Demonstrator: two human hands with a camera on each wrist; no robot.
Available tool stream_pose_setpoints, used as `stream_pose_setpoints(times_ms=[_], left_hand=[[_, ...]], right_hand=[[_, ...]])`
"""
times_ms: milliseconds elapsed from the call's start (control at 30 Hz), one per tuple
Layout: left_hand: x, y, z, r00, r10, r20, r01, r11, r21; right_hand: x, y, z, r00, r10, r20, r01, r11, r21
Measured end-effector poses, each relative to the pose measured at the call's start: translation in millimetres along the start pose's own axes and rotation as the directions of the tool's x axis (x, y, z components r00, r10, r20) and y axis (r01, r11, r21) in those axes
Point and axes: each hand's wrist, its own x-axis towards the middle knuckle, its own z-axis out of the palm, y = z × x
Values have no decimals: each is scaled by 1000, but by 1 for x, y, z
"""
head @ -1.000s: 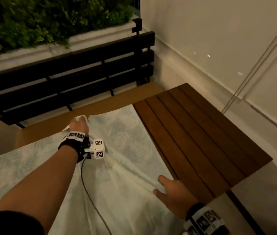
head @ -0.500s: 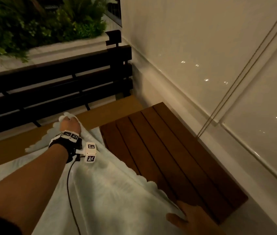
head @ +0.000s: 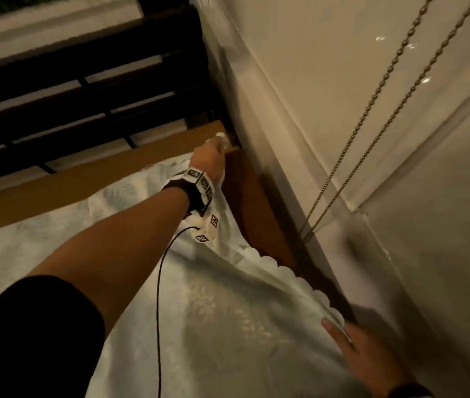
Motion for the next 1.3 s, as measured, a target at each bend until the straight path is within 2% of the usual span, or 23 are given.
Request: stream_pose_setpoints(times_ms=[33,100,167,267,333,400,467,533,600,767,867,933,1000,1100,1200,1300], left_hand=[[2,14,15,999,48,24,-49,998,25],[5,35,37,992,102,77,-109,990,85],[2,53,51,980,128,150,-145,983,109],[-21,75,57,934,181,308,-196,980,19],[-46,76,56,889,202,412,-174,979,-104],[-80,60,50,860,212,464,-131,971,-201],[-126,27,41,862,205,464,-99,965,-243],[-186,-16,28,883,198,425,-78,956,-282],[-251,-68,12,897,163,410,-48,960,-275],[-405,-192,-14,931,-56,361,123,978,-166],[-476,-242,-31,939,-104,329,134,988,-71],[-510,-262,-40,934,-143,328,157,988,-16],[-536,-271,-48,935,-170,310,174,985,16],[-561,-274,-55,946,-161,281,167,986,3],[-574,-277,-59,951,-125,284,106,991,78],[-577,-275,-56,947,-96,307,46,985,165]], right_hand=[[3,12,-8,999,21,27,-22,1000,18],[12,33,-17,998,56,-38,-56,998,17],[15,43,-19,995,102,-23,-103,994,-29],[16,61,-17,994,86,-65,-93,989,-111],[17,79,-10,987,106,-117,-116,990,-78],[18,96,-6,977,164,-139,-167,986,-9],[14,104,-6,969,216,-117,-208,975,71],[8,105,-5,959,264,-102,-253,961,112],[0,101,0,958,268,-104,-265,963,50],[-11,100,15,953,236,-192,-259,959,-110],[-34,74,17,940,255,-225,-282,955,-93],[-39,68,26,917,340,-211,-346,938,5],[-37,79,41,878,462,-124,-451,886,109],[-30,107,69,846,532,-24,-513,825,237],[-12,131,93,864,497,-84,-469,853,228],[-20,114,95,868,465,-177,-428,879,210]])
